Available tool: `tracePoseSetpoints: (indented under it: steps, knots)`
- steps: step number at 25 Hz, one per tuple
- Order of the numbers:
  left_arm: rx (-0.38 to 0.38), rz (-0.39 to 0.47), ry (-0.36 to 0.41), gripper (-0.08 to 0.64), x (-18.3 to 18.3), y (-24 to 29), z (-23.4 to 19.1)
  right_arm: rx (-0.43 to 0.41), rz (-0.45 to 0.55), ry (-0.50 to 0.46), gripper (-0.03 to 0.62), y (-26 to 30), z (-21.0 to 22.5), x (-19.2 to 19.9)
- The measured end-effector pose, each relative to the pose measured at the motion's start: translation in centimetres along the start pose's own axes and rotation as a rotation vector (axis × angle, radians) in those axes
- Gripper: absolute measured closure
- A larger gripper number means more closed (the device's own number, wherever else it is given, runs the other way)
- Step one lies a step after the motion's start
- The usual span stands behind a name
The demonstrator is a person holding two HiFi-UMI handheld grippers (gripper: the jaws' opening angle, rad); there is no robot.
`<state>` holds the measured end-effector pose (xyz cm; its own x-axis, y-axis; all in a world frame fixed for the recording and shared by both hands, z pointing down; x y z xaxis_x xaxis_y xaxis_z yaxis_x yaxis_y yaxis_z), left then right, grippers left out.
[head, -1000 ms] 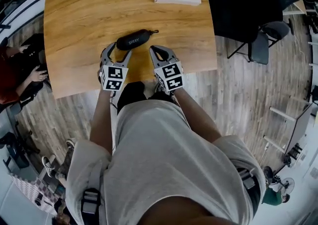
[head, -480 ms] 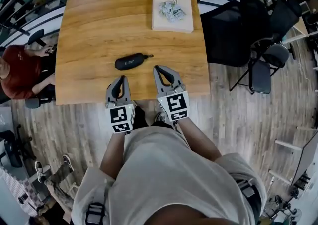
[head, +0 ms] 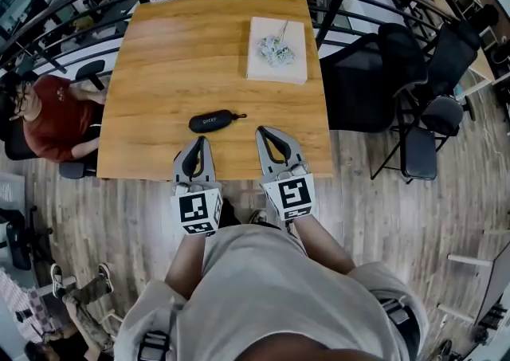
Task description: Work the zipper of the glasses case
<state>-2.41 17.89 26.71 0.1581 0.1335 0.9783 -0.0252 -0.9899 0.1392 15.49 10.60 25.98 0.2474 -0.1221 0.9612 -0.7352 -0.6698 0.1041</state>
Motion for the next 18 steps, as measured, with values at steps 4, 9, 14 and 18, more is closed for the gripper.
tracePoseSetpoints:
  steps: [4, 9, 14, 18]
  knots:
    - [0.023, 0.036, 0.019, 0.537, -0.8, -0.4, 1.3, 0.019, 0.029, -0.007, 0.568, -1.2, 0.5, -0.7]
    - [0.035, 0.054, 0.04, 0.536, -1.2, -0.7, 2.0, 0.039, 0.051, -0.014, 0.568, -2.2, 0.9, -0.9]
    - [0.054, 0.062, 0.039, 0.537, -1.3, -0.8, 2.9, 0.048, 0.059, -0.016, 0.567, -2.7, 1.1, -1.3]
    - [0.057, 0.064, 0.034, 0.537, -1.2, -1.1, 3.0, 0.056, 0.065, -0.018, 0.568, -3.2, 1.0, -1.5]
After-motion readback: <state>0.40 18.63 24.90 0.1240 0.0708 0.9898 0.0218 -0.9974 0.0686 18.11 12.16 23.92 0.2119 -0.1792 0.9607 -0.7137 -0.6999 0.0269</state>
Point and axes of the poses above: the fingertips, and each gripper's own axes: y forward along the fingers, z to its right, x out of its underside, the point moved 9 cm from there along -y, backward along the fingers, and after that the axes turned 11 degrees about -y, right-handed, at the moved point
